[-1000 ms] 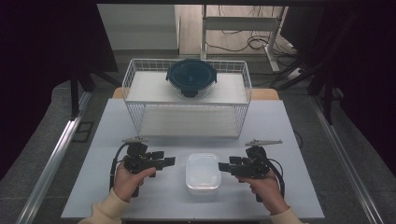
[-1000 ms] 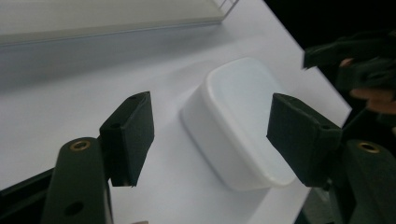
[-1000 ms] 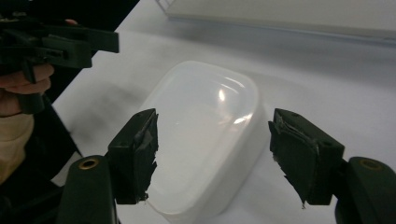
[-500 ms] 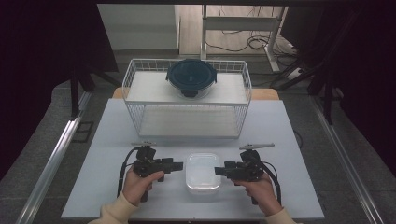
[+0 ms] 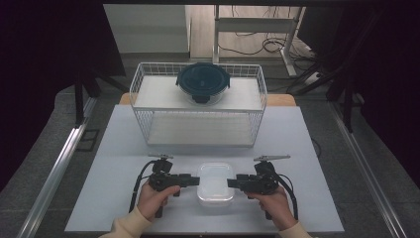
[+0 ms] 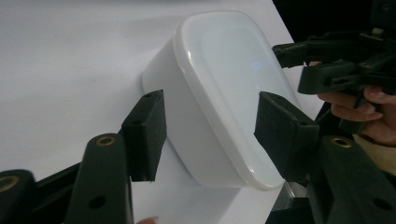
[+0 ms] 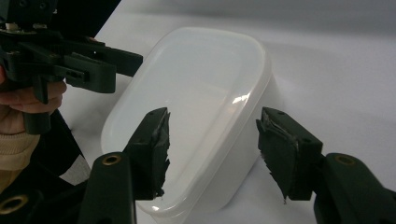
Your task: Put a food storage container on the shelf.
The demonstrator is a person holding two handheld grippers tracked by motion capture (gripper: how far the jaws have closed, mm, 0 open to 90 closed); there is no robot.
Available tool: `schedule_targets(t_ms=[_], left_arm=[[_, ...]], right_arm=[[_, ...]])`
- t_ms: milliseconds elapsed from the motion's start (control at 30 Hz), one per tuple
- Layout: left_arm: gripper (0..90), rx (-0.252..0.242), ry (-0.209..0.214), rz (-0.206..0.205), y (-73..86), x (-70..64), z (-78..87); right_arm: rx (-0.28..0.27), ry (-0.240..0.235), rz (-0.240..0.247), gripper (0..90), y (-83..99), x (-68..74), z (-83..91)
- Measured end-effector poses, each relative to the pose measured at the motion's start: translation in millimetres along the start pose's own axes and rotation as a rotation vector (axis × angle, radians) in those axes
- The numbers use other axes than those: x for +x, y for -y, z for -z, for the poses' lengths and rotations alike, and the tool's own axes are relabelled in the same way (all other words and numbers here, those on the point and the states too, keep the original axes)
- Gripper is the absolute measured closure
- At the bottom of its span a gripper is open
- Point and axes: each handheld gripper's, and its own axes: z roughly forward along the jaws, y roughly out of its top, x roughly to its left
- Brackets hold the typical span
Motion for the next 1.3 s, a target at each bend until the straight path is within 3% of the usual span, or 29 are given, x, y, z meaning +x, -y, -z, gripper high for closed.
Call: schedule_targets(t_ms=[67, 167, 333, 500, 600, 867, 1000, 1300], left_arm=[[46.2, 0.007, 0.013, 0.004, 0.8, 0.8, -2.5], [52.2, 0.013, 0.074, 0.054, 3.2, 5.8, -5.7], [64.2, 0.017, 0.096, 0.063, 5.2, 7.4, -8.0], [66.7, 0.005, 0.097, 0.070, 7.2, 5.8, -6.9], [69.6, -0.020, 0.117, 0.105, 9.9, 5.9, -5.3], [74.7, -0.042, 0.117, 0.069, 10.4, 2.1, 1.7], [79.9, -0.065, 0.099, 0.045, 9.7, -1.0, 6.8], [80.5, -0.071, 0.061, -0.014, 9.3, -7.3, 10.5]], right_arm=[[0.002, -0.001, -0.006, 44.8, 0.7, -0.8, -1.3], [0.004, -0.009, -0.017, 46.2, 2.0, -1.5, -3.6], [0.016, -0.022, -0.035, 55.3, 4.5, -3.6, -5.5], [0.001, -0.045, -0.118, 63.4, 6.3, -7.5, -3.2], [-0.016, -0.060, -0.161, 67.3, 8.3, -9.1, -0.7], [-0.059, -0.055, -0.169, 72.9, 13.2, -2.7, 5.0], [-0.116, -0.065, -0.180, 78.7, 13.8, -1.3, 8.4], [-0.120, -0.050, -0.128, 79.1, 13.5, 3.9, 8.8]])
